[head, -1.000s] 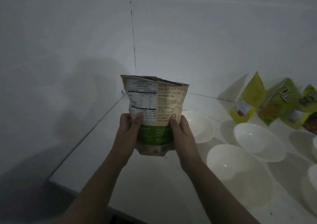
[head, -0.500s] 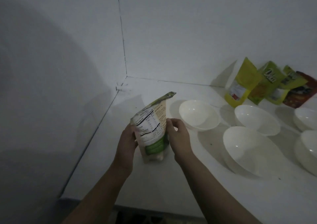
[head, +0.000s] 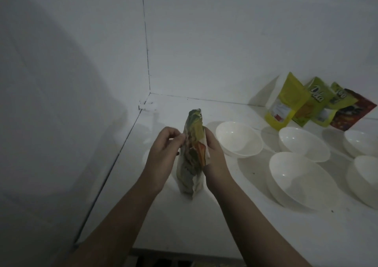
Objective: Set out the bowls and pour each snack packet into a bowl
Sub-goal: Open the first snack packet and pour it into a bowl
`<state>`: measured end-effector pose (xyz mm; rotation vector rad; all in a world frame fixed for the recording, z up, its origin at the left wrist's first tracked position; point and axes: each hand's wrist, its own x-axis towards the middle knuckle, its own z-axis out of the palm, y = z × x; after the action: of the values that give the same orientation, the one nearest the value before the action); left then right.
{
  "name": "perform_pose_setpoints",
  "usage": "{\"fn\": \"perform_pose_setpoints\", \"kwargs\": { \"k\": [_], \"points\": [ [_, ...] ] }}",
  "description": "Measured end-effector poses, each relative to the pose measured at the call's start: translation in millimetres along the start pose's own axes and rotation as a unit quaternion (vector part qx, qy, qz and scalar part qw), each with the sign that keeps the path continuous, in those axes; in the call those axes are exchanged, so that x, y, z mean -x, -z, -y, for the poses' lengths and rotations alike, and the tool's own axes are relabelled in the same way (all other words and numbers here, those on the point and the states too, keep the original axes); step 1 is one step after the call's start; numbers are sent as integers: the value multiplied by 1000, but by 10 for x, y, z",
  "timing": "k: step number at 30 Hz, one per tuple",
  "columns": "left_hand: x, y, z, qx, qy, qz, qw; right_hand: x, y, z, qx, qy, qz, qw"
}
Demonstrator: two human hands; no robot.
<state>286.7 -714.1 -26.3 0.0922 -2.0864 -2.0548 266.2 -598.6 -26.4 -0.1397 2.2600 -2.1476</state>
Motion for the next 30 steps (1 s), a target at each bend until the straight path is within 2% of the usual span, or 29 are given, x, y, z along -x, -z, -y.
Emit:
{"fn": "perform_pose_setpoints", "kwargs": {
  "k": [3, 8, 11, 15, 21, 25, 30],
  "points": [
    [-80, -45, -169, -7, 2, 39, 999, 50, 9, 173, -69, -1, 14, 998],
    [-120, -102, -277, -14, 17, 41, 999, 98, 30, 288, -91, 11, 18, 996],
    [-106, -118, -328, -15, -3, 46, 999, 103, 61, 330, -107, 9, 27, 994],
    [-132, -114, -384, -37, -23, 46, 998, 97, 89, 371, -85, 21, 25, 996],
    [-100, -71, -342, -22, -24, 85, 996, 142, 105, 327, -68, 32, 37, 996],
    [-88, -78, -327, -28, -27, 75, 996, 141, 137, 311, -66, 29, 47, 996],
    [-72, -88, -316, -17, -31, 80, 996, 107, 192, 263, -4, 27, 35, 999]
  ]
}}
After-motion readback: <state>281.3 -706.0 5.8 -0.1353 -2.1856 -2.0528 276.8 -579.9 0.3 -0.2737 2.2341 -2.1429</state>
